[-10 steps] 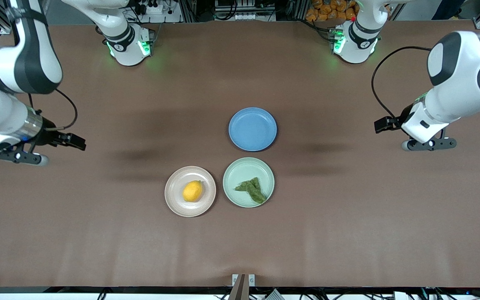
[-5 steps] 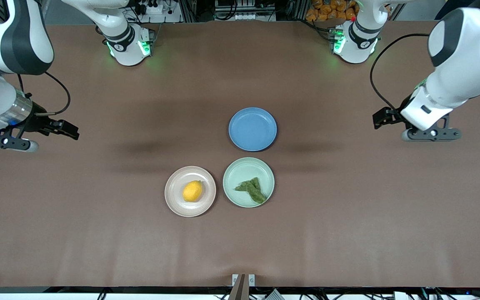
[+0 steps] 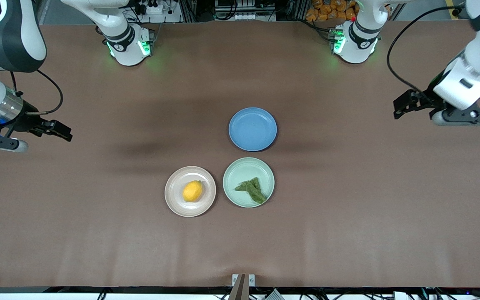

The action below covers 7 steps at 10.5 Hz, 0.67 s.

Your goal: Place lemon and lettuce in plates

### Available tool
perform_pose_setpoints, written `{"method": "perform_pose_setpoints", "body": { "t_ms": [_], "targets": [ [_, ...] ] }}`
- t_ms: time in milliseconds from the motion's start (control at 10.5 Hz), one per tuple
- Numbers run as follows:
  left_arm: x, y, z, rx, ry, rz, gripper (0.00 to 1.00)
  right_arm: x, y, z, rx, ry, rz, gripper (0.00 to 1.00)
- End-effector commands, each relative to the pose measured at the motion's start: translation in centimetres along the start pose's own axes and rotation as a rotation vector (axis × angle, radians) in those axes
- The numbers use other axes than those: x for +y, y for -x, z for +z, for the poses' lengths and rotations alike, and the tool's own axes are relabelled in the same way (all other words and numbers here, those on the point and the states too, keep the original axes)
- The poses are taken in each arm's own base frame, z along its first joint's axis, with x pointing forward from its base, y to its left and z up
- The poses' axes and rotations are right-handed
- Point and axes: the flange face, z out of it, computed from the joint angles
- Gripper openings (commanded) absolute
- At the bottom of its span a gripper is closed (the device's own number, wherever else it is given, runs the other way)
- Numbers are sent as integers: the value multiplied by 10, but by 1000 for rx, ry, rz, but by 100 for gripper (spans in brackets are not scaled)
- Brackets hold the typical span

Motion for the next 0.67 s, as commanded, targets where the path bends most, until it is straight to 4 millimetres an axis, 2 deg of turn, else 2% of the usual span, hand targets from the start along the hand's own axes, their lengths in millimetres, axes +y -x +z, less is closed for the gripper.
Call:
{"method": "perform_pose_setpoints", "body": {
  "t_ms": [0,190,476,571],
  "targets": [
    [-13,0,-39,34,1,3,100,2,-11,-20,-3,7,8,100],
    [-13,-1,-57,67,6,-1,100,12,-19,-43,-46,24,26,100],
    [-13,-3,-52,59,3,-5,100,23,-27,-66,-22,13,49,100],
    [-13,-4,-51,55,6,-6,100,21,-28,-80,4,17,46,100]
  ]
}}
